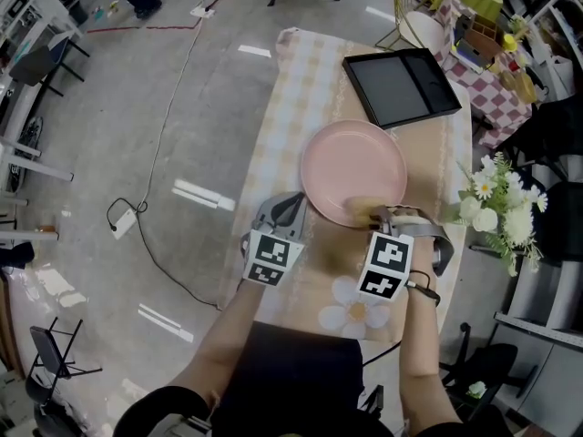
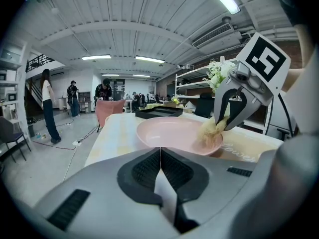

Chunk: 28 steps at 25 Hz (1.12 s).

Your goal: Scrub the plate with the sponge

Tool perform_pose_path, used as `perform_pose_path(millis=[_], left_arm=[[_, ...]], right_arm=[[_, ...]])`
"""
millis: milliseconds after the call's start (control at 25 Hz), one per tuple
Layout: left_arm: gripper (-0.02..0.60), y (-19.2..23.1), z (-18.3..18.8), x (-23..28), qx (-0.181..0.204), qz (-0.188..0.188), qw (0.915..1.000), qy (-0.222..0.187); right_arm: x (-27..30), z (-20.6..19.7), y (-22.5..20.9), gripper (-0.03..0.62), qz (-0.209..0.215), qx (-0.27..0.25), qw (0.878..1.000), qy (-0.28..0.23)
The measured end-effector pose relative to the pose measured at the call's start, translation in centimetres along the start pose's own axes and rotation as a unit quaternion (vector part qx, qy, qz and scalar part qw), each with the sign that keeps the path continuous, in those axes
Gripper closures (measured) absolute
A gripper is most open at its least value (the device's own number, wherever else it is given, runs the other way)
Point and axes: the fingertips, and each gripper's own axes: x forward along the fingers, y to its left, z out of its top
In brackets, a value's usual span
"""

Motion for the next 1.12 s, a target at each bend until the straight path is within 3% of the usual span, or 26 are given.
perform_pose_path(millis=[240, 560, 1120], left_arm=[[0.569, 0.0, 0.0, 0.0, 0.001, 0.0, 1.0, 0.0], [0.569, -0.1, 0.1, 0.0, 0.002, 0.001, 1.0, 0.001], [0.569, 0.1, 0.1, 0.0, -0.009, 0.012, 0.9999, -0.001]], right_arm=[[-1.0, -0.3, -3.2, 0.546, -0.064, 0.022, 0.998, -0.01], [0.0, -1.2, -8.6, 0.546, -0.177, 0.043, 0.983, -0.007], [2.6, -1.7, -13.2, 0.546, -0.255, 0.022, 0.967, 0.001]])
